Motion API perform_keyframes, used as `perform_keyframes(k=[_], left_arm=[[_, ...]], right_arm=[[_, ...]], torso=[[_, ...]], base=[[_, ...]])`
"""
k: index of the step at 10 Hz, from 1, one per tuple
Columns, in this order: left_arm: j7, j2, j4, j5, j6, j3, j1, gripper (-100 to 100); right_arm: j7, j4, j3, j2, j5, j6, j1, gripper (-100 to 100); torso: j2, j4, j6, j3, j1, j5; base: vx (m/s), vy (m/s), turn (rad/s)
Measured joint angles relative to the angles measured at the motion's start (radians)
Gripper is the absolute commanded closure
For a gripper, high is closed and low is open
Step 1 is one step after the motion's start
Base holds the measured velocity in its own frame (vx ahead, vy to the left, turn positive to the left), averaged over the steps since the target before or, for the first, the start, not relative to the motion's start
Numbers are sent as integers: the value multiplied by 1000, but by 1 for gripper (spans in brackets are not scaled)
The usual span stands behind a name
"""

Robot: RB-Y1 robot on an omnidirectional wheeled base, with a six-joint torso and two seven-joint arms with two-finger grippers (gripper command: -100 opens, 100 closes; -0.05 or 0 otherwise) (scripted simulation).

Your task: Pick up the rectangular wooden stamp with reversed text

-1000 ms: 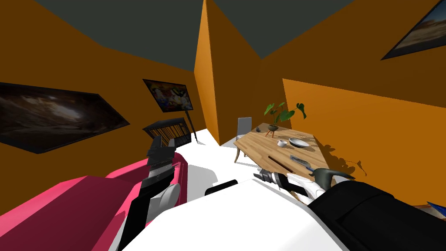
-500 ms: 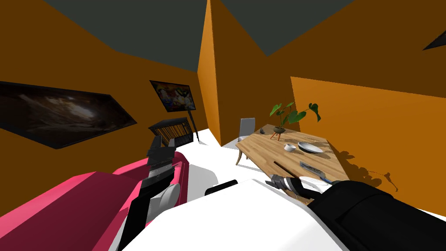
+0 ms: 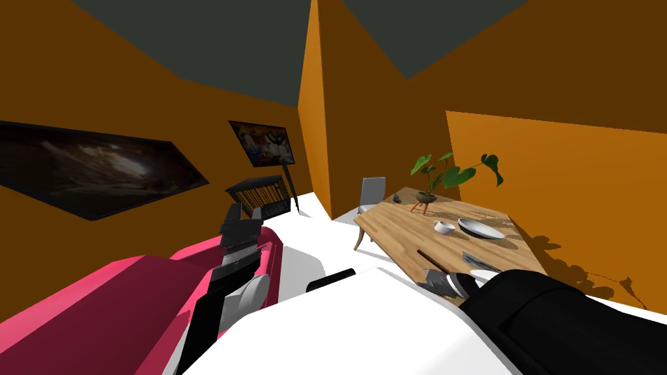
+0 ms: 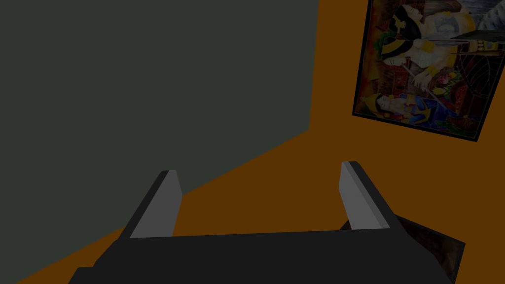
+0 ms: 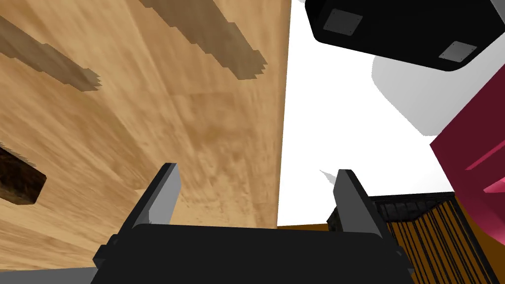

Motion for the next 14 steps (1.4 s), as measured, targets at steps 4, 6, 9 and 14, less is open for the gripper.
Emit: perform_keyframes(k=[4, 6, 9, 14], left_arm=[[0, 0, 0, 0, 0, 0, 0, 0], [0, 0, 0, 0, 0, 0, 0, 0], [0, 0, 0, 0, 0, 0, 0, 0], [0, 0, 0, 0, 0, 0, 0, 0]], right_arm=[[3, 109, 43, -18, 20, -18, -15, -100], [19, 131, 67, -47, 20, 3, 36, -100], [21, 219, 101, -21, 39, -4, 5, -100], [26, 264, 158, 18, 48, 20, 39, -100]], torso=[[0, 0, 0, 0, -2, 0], [-5, -1, 0, -3, -7, -1], [2, 0, 0, 1, -1, 0], [1, 0, 0, 0, -3, -1]], base=[[81, -73, 94], [125, -139, 69], [53, -71, 51], [74, -102, 46]])
